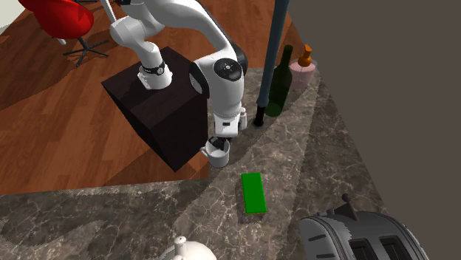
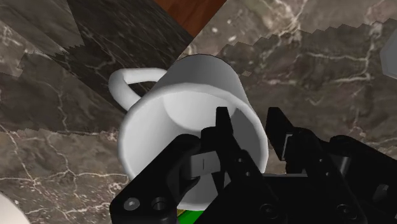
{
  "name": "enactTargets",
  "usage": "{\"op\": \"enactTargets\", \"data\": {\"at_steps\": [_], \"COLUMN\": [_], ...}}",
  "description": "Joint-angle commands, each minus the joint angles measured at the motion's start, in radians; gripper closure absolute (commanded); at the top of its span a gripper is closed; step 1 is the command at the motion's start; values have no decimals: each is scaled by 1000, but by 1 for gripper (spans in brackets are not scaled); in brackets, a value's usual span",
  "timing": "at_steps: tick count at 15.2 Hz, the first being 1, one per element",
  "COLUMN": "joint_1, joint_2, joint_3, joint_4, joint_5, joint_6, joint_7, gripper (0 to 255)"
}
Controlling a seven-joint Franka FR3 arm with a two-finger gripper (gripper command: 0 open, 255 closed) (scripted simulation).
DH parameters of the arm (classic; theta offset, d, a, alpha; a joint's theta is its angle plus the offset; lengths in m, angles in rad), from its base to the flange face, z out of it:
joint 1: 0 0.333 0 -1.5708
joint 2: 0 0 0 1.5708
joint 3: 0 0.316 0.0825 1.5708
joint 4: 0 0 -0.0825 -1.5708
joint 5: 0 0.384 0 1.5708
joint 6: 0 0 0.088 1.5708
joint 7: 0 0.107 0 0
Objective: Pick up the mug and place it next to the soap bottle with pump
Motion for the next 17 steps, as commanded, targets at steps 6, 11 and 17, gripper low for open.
{"op": "enactTargets", "data": {"at_steps": [6, 11, 17], "joint_1": [0, 0, 1], "joint_2": [0, -16, -43], "joint_3": [0, -1, -2], "joint_4": [0, 17, 59], "joint_5": [0, -1, -2], "joint_6": [0, -33, -101], "joint_7": [0, -1, -3], "gripper": [255, 255, 255]}}
